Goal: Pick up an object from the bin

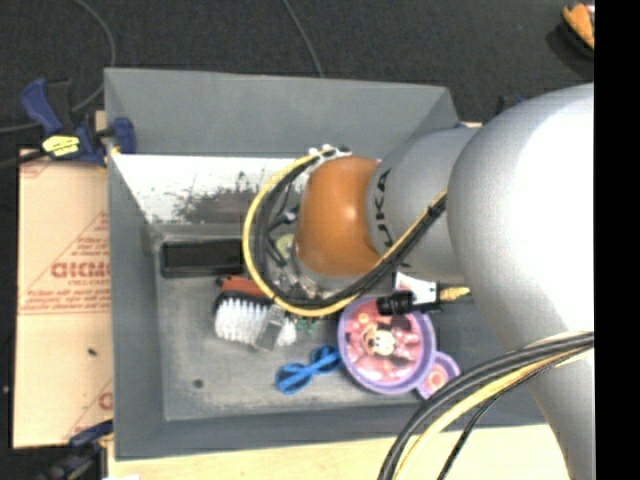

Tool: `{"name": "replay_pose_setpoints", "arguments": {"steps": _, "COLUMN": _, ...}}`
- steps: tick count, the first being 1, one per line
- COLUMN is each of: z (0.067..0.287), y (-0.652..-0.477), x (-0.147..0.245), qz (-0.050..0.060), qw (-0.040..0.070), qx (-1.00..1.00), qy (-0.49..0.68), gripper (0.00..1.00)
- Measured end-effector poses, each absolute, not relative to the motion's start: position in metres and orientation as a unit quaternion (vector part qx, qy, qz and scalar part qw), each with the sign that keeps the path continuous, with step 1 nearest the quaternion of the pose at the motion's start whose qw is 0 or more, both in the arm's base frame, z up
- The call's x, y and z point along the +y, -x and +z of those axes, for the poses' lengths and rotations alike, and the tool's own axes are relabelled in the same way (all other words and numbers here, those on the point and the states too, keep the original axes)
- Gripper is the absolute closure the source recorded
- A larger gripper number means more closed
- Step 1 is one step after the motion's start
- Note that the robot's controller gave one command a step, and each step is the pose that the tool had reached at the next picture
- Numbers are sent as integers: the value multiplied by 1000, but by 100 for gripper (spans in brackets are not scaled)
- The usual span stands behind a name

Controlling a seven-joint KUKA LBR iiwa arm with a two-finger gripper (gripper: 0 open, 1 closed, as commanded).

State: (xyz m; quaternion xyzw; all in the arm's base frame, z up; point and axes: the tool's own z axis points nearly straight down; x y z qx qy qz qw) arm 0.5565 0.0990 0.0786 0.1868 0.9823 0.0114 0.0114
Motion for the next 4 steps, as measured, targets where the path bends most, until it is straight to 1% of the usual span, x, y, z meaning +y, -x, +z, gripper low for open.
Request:
{"name": "replay_pose_setpoints", "arguments": {"steps": 1, "z": 84, "y": -555, "x": 99, "qz": 10, "qw": 8, "qx": 982, "qy": -187, "gripper": 100}}
{"name": "replay_pose_setpoints", "arguments": {"steps": 2, "z": 94, "y": -554, "x": 98, "qz": 10, "qw": 8, "qx": 982, "qy": -187, "gripper": 100}}
{"name": "replay_pose_setpoints", "arguments": {"steps": 3, "z": 111, "y": -554, "x": 97, "qz": 9, "qw": 7, "qx": 982, "qy": -187, "gripper": 100}}
{"name": "replay_pose_setpoints", "arguments": {"steps": 4, "z": 121, "y": -555, "x": 97, "qz": 10, "qw": 9, "qx": 982, "qy": -187, "gripper": 100}}
